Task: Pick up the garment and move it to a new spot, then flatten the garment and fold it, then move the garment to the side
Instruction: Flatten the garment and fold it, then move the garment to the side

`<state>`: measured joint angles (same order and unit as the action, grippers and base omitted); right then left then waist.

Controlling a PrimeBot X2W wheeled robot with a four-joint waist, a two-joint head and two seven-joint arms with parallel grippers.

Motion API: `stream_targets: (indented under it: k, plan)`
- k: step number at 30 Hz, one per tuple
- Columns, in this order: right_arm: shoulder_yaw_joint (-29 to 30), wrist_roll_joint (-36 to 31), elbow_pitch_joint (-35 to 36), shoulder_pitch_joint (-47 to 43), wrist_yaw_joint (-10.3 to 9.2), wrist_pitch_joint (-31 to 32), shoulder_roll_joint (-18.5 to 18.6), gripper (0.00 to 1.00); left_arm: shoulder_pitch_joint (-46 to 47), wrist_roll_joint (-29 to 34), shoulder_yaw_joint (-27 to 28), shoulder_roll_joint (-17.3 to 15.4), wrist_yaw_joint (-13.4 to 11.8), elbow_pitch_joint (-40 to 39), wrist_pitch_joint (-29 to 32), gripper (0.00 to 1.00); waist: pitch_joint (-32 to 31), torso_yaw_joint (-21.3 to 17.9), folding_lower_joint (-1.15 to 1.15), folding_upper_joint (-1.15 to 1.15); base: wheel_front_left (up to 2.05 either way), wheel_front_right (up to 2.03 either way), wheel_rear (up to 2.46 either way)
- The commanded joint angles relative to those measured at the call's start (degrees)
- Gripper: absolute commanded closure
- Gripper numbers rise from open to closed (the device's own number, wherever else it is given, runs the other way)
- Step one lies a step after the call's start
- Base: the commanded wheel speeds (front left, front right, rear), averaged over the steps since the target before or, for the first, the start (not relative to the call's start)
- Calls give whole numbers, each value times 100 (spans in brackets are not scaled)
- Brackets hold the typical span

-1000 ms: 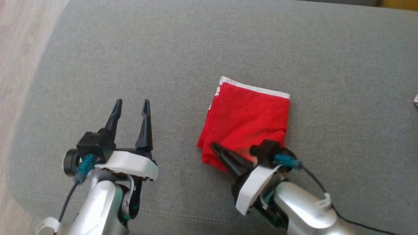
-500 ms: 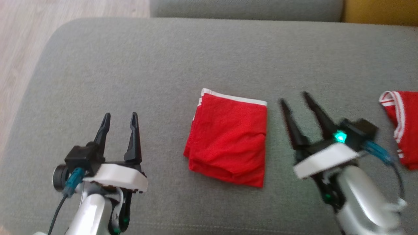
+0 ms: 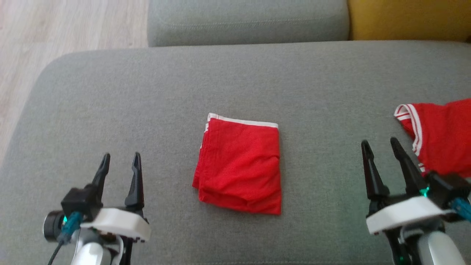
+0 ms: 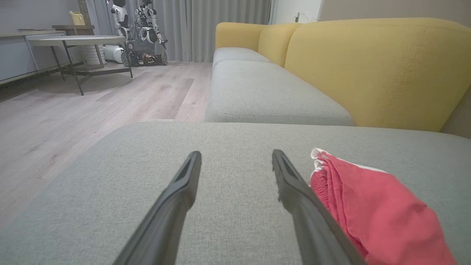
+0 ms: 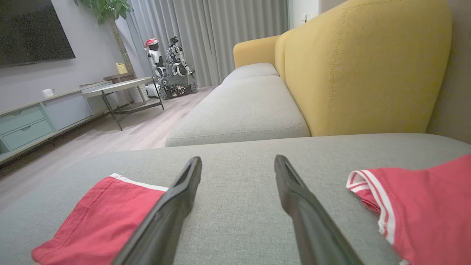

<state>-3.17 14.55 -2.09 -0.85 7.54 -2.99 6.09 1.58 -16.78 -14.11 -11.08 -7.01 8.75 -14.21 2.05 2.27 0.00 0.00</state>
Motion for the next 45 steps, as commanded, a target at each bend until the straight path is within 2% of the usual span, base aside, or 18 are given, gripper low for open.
stream_targets:
  k: [1,14,45]
  plan:
    - [-31,-94,341,12,-5,76,-14,0,99,22,213,-166,-3,-226,3,0,-95,-57,0,0,0,0,0]
    - [177,-398,907,-570,-5,460,-119,0,-287,-19,159,-275,-79,-367,156,0,-383,-110,0,0,0,0,0]
    - [118,-513,943,-596,-5,630,-155,0,-248,-48,48,-374,-203,-465,245,0,-357,-63,0,0,0,0,0]
